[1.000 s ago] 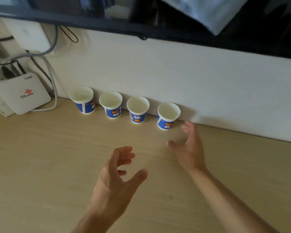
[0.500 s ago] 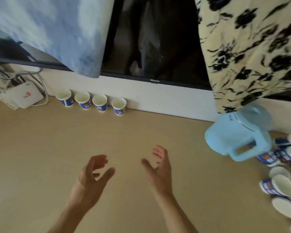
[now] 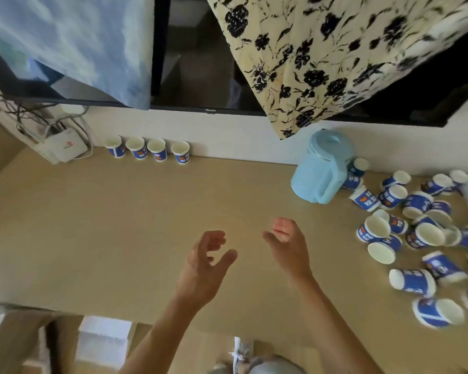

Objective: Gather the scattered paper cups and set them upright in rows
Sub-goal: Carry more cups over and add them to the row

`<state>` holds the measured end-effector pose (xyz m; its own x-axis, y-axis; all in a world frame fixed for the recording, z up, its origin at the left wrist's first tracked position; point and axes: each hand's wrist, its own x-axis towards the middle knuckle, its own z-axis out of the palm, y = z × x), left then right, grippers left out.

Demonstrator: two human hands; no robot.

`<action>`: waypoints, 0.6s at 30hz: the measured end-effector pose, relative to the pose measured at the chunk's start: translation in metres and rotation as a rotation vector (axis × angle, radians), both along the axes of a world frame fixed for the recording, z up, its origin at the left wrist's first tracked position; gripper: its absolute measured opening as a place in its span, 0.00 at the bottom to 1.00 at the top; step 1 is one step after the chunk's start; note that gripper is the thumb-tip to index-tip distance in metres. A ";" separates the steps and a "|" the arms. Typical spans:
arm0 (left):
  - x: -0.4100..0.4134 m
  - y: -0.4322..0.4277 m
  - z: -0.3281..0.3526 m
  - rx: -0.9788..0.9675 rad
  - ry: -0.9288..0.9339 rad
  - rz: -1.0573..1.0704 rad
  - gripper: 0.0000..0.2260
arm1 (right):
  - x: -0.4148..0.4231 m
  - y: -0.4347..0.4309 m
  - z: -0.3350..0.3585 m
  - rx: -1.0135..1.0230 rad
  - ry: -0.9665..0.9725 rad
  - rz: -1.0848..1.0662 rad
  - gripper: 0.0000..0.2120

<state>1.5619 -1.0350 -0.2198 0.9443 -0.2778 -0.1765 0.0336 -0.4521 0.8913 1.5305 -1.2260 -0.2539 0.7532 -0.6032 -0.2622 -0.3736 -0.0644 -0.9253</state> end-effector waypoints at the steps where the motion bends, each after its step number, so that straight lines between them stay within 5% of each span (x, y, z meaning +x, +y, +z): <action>1: -0.010 -0.006 -0.001 -0.008 0.015 -0.006 0.14 | -0.016 -0.004 0.001 0.000 0.009 -0.020 0.22; 18: -0.143 -0.198 -0.001 -0.054 0.049 -0.182 0.13 | -0.201 -0.181 -0.017 -0.050 0.063 -0.198 0.22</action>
